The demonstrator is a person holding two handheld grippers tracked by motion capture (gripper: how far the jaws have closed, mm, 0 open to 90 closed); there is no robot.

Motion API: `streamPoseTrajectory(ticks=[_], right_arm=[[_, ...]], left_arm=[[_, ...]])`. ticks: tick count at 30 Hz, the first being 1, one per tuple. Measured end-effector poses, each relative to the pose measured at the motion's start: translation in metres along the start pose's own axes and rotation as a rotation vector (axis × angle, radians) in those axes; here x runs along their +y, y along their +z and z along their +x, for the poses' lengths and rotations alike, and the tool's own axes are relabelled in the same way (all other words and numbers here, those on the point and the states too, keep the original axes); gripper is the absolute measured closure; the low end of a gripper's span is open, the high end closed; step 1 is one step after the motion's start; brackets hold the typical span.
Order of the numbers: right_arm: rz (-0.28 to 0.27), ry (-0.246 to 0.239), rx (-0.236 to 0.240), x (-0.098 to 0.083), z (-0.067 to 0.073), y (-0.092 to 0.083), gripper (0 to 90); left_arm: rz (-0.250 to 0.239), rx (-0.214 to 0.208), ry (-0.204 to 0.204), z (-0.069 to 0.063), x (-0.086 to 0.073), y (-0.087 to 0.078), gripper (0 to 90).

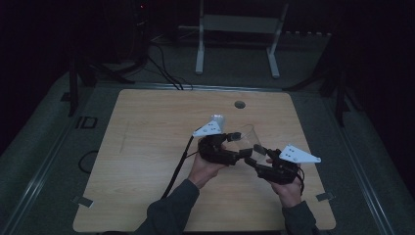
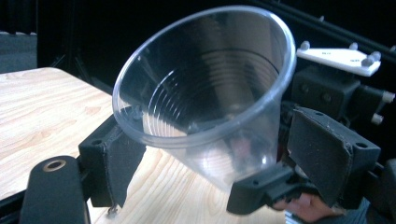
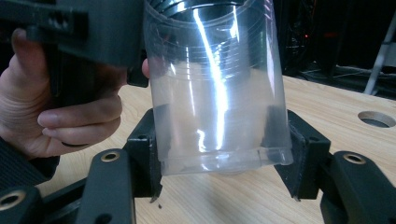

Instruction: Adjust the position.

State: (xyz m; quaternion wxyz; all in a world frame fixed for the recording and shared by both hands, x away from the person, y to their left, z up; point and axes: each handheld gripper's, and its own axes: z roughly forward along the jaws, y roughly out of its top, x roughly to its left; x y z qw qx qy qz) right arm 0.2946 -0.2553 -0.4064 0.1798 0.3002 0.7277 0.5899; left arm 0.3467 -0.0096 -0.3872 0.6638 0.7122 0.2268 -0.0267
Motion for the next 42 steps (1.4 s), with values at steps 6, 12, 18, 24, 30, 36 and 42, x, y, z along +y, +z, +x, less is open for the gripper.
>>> streamPoseTrajectory(ticks=[6,12,18,24,30,36,42], right_arm=[[0.007,-0.008,0.006,0.000,0.001,0.000,41.3],[0.013,-0.009,0.015,0.000,0.000,0.001,41.2],[0.041,-0.013,0.025,0.001,0.000,0.003,38.2],[0.074,-0.015,0.028,0.003,-0.001,0.002,33.5],[0.130,-0.055,0.008,0.007,0.000,0.001,26.8],[0.184,-0.090,0.021,0.016,0.000,0.000,26.6],[0.245,-0.097,0.050,0.018,-0.001,0.003,30.5]], left_arm=[[-0.042,0.007,-0.028,-0.001,-0.001,0.003,21.3],[-0.057,0.014,-0.016,-0.004,-0.001,0.002,26.3],[-0.051,0.019,0.019,-0.008,-0.001,0.002,31.2],[-0.048,0.020,0.028,-0.008,-0.001,0.000,33.0],[-0.022,0.043,0.049,-0.008,0.000,-0.001,33.1],[0.023,0.076,0.080,-0.011,-0.001,0.000,33.1],[0.076,0.107,0.116,-0.013,-0.001,0.003,33.0]])
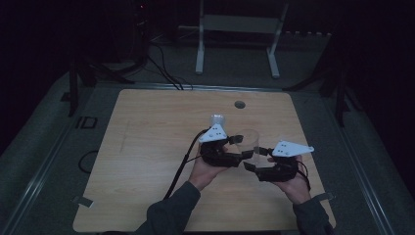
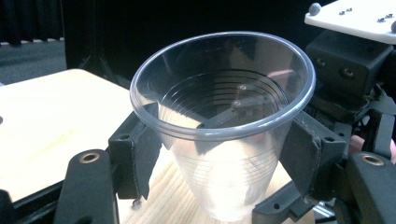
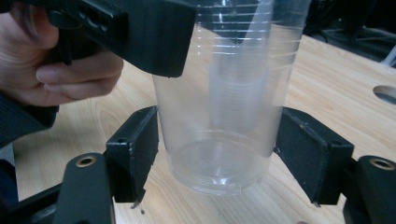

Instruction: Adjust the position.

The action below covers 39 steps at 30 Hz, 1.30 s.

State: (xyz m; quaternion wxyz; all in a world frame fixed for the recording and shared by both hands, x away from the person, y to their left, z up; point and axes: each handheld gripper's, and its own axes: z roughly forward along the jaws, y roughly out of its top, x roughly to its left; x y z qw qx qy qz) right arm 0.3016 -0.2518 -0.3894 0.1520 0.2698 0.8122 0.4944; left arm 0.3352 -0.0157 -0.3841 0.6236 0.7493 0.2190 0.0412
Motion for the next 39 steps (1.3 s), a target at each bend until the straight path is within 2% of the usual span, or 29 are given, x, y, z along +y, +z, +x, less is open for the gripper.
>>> streamPoseTrajectory(ticks=[6,9,12,18,27,35,39], right_arm=[[0.028,-0.002,0.003,-0.002,0.000,0.003,33.8],[0.046,0.001,0.001,-0.003,-0.001,0.006,36.0],[0.046,0.001,0.005,-0.004,-0.001,0.008,38.4],[0.037,0.001,0.007,-0.005,-0.001,0.008,40.6],[0.022,0.006,0.010,-0.006,0.000,0.009,40.8],[0.018,0.012,0.022,-0.009,0.001,0.012,40.8],[0.012,0.014,0.030,-0.011,0.001,0.013,40.8]], left_arm=[[0.029,0.022,0.029,-0.002,-0.001,0.002,33.0],[0.049,0.043,0.068,-0.007,-0.001,0.004,33.0],[0.056,0.050,0.080,-0.008,-0.001,0.004,32.8],[0.052,0.046,0.079,-0.008,-0.001,0.004,30.0],[0.033,0.029,0.057,-0.007,-0.001,0.005,24.8],[-0.004,0.023,0.033,-0.008,0.000,0.009,22.1],[-0.006,0.028,0.041,-0.010,0.000,0.010,22.3]])
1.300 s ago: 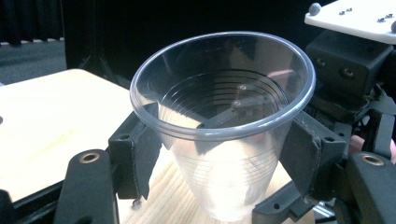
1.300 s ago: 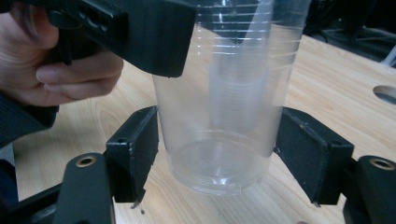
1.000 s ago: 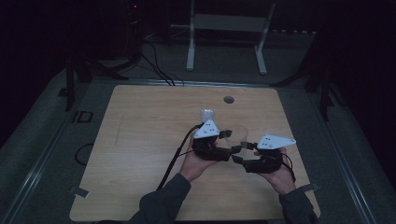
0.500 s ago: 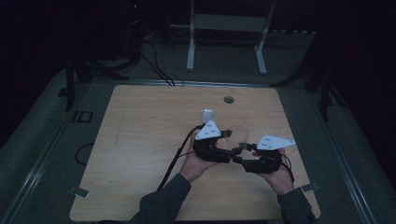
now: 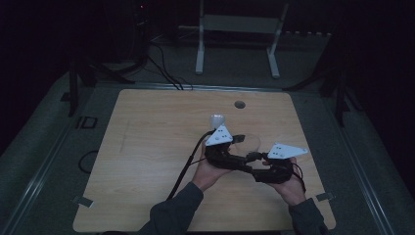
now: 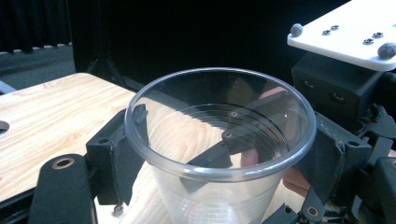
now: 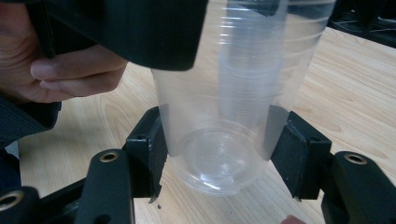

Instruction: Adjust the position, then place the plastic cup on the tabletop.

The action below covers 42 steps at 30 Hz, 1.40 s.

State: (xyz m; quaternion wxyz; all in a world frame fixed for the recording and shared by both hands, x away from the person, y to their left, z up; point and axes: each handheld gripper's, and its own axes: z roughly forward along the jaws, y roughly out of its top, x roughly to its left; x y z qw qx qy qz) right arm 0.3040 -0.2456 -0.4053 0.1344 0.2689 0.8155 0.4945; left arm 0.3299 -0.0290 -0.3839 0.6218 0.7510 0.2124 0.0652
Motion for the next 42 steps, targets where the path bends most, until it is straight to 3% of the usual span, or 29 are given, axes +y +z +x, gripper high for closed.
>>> streamPoseTrajectory(ticks=[11,16,27,42], right_arm=[[-0.003,0.009,0.018,-0.002,-0.001,0.000,37.5],[0.007,0.020,-0.012,-0.004,-0.002,-0.001,30.0],[0.001,0.043,-0.082,-0.012,-0.007,-0.012,26.5],[-0.003,0.064,-0.115,-0.017,-0.008,-0.013,26.3]], left_arm=[[-0.012,0.024,0.049,-0.007,-0.001,0.002,27.7],[-0.028,0.055,0.072,-0.009,0.000,0.002,28.5],[-0.044,0.099,0.096,-0.007,-0.004,0.007,28.7],[-0.057,0.122,0.083,-0.002,-0.008,0.008,28.8]])
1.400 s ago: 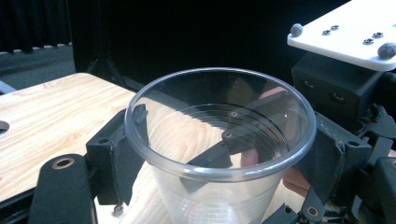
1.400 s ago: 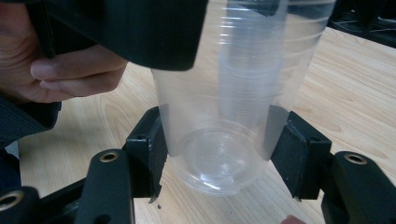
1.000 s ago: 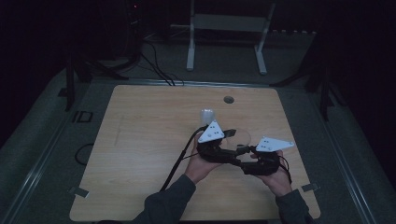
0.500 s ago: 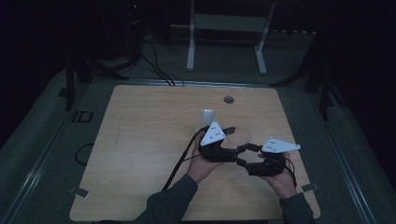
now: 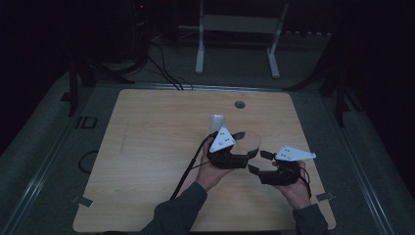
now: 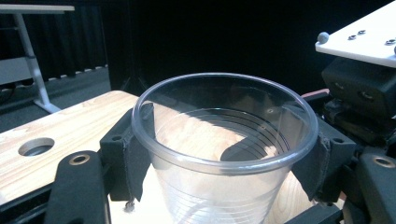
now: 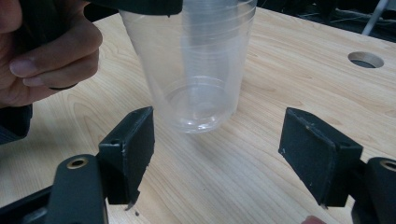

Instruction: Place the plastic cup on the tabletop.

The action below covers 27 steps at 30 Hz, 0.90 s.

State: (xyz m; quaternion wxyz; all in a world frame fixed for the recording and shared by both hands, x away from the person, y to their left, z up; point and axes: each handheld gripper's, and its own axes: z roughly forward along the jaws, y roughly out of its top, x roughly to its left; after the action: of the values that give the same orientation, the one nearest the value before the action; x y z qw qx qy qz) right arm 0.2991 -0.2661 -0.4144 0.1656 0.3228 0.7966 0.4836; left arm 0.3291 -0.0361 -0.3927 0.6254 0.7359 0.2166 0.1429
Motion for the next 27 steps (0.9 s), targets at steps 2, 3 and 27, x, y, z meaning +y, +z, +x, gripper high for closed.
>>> streamPoseTrajectory(ticks=[2,3,27], right_arm=[[-0.001,0.003,0.000,-0.0002,-0.0004,-0.0005,26.3],[-0.002,0.004,0.000,-0.0003,-0.0008,-0.0006,26.3],[-0.025,0.031,-0.009,-0.0073,-0.0049,-0.0034,26.4]], left_arm=[[0.001,0.002,0.001,0.0001,-0.0008,0.0008,28.7],[0.000,0.001,0.000,0.0002,-0.0013,0.0014,28.8],[0.000,0.016,0.008,0.0030,-0.0084,0.0074,29.2]])
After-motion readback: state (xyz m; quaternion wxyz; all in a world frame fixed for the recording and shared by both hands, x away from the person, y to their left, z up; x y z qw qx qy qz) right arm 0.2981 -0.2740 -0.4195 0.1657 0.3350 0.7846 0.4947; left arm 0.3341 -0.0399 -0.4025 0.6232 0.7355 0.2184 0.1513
